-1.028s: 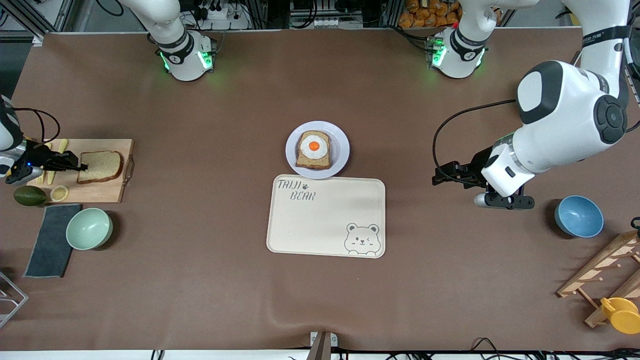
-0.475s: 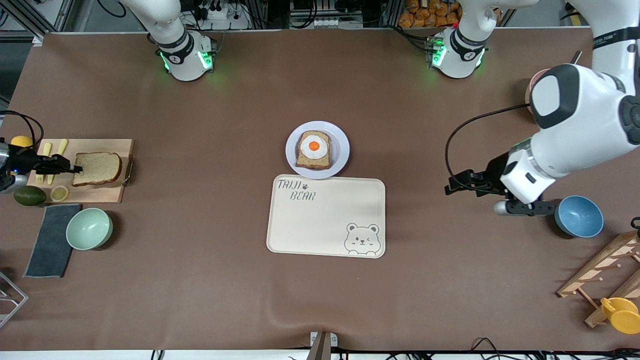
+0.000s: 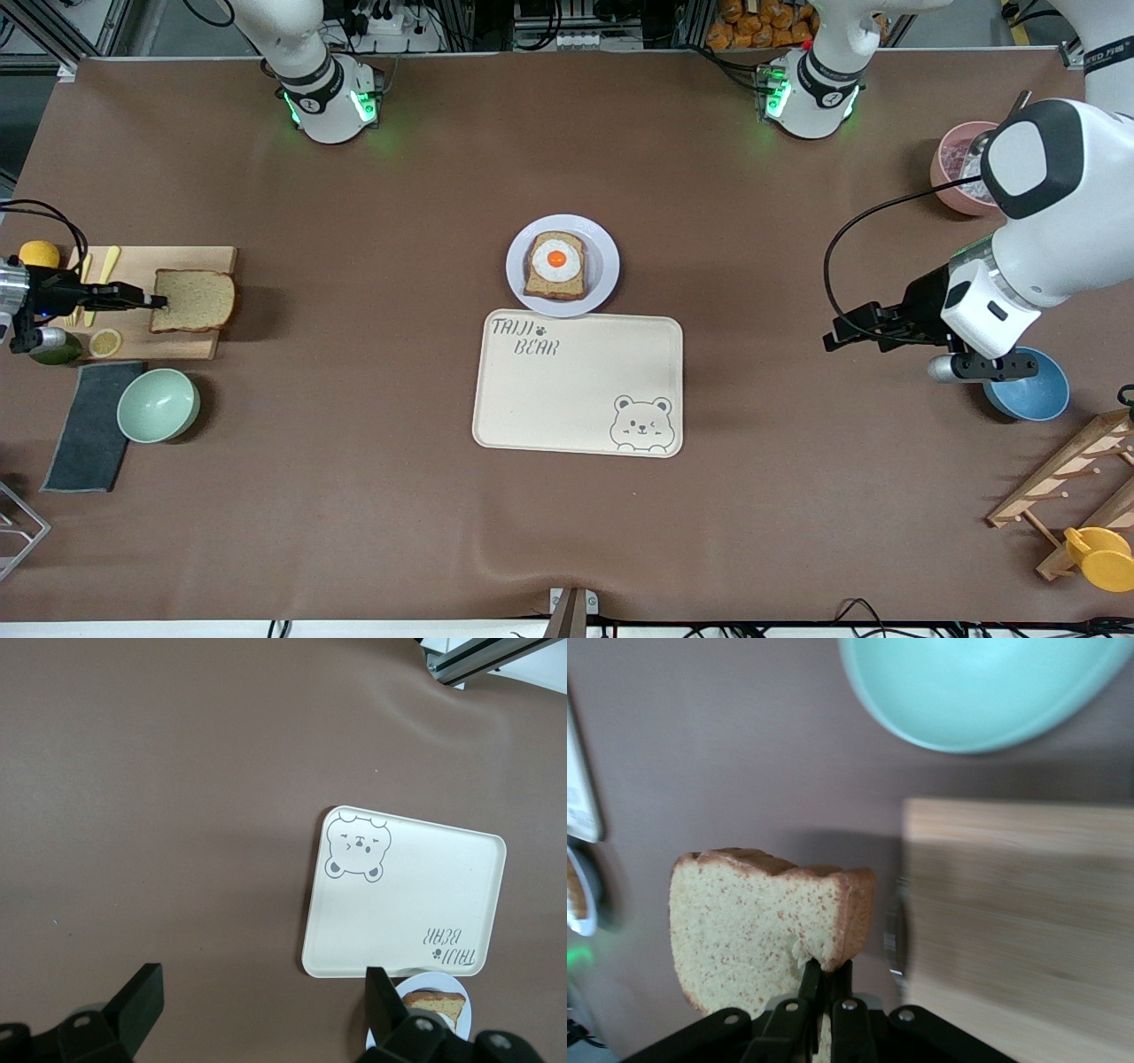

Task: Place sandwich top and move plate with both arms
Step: 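Lift the bread slice with the right gripper and carry it toward the plate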

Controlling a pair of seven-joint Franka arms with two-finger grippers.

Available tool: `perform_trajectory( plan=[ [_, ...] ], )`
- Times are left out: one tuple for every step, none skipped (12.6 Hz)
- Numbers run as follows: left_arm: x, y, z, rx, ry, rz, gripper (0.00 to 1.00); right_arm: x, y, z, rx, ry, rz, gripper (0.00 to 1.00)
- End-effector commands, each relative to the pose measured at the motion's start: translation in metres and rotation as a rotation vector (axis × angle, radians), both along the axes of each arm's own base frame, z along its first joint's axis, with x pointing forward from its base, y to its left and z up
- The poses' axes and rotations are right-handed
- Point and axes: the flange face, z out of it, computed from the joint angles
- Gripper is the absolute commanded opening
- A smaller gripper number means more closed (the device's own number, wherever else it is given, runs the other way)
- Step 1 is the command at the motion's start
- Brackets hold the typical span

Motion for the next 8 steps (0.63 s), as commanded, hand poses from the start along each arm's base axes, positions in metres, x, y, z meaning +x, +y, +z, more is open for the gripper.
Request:
perform_trajectory(
  plan=[
    [-0.004,-0.007,0.010,-0.027,-0.008,-0.020,1.00,0.012,0.035,0.014,0.003,0.031,-0.037,0.00],
    [-0.005,-0.012,0.011,-0.036,-0.007,-0.021,1.00,0.015,0.046,0.014,0.011,0.035,-0.032,0.00],
    [-0.006,-0.014,0.010,-0.044,-0.003,-0.023,1.00,0.019,0.060,0.020,0.017,0.024,-0.019,0.00],
    [-0.007,-0.017,0.010,-0.046,0.005,-0.033,1.00,0.024,0.075,0.022,0.014,0.032,-0.010,0.00],
    [-0.008,-0.020,0.010,-0.046,0.010,-0.039,1.00,0.027,0.096,0.025,0.000,0.063,-0.023,0.00],
    [-0.009,-0.026,0.008,-0.051,0.014,-0.049,1.00,0.024,0.115,0.029,-0.016,0.080,-0.030,0.00],
    [-0.008,-0.030,0.005,-0.063,0.021,-0.051,1.00,0.023,0.129,0.033,-0.021,0.083,-0.022,0.00],
    [-0.009,-0.032,0.005,-0.078,0.023,-0.048,1.00,0.022,0.141,0.030,-0.014,0.096,-0.023,0.00]
  ],
)
